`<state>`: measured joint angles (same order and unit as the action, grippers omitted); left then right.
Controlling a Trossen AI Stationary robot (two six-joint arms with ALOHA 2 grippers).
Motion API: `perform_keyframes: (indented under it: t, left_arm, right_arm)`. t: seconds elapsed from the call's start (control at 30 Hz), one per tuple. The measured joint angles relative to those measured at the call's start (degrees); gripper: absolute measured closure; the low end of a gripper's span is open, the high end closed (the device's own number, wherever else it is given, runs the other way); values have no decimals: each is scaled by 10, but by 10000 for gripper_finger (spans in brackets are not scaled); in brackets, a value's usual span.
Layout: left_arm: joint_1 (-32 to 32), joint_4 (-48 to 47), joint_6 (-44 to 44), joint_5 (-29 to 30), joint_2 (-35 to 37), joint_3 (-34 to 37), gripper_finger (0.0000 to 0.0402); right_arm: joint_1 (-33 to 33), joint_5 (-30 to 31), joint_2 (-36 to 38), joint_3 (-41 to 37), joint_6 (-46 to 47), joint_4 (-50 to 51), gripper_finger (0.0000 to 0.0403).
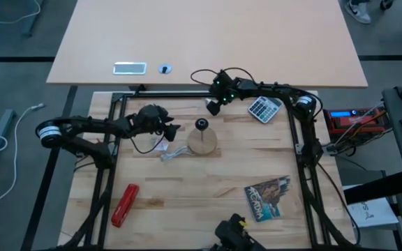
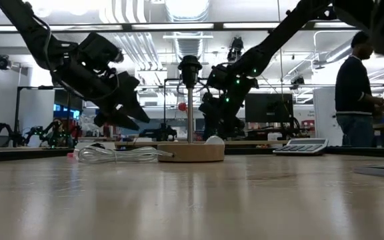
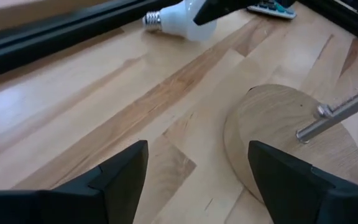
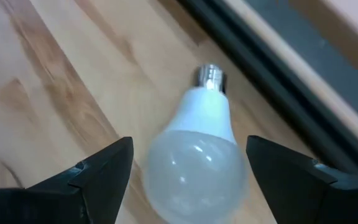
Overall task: Screw lightbulb
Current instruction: Insert the lightbulb into the lamp
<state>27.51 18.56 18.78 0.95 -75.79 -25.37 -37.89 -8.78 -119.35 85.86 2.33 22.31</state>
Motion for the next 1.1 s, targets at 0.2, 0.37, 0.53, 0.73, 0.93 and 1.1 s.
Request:
perform_keyframes:
  t: [0.2,0.37,0.53,0.73,0.93,1.1]
  left_arm:
    - [0,27,7,0,0,11,121]
    - [-1,35,14,0,0,17,118]
    - [-2,40,15,0,0,22,127]
    - [-2,51,17,0,0,31,134]
    - [-2,51,23,0,0,42,128]
    - [-2,56,52,1,0,54,124]
  right_arm:
    - [0,17,-39,0,-10,0,103]
    - [3,40,-43,1,-19,-3,119]
    - [2,38,-41,0,-18,-4,130]
    - [3,40,-41,0,-11,-5,129]
    - [3,41,-39,0,-8,-3,148]
    - [4,43,-19,-2,8,4,154]
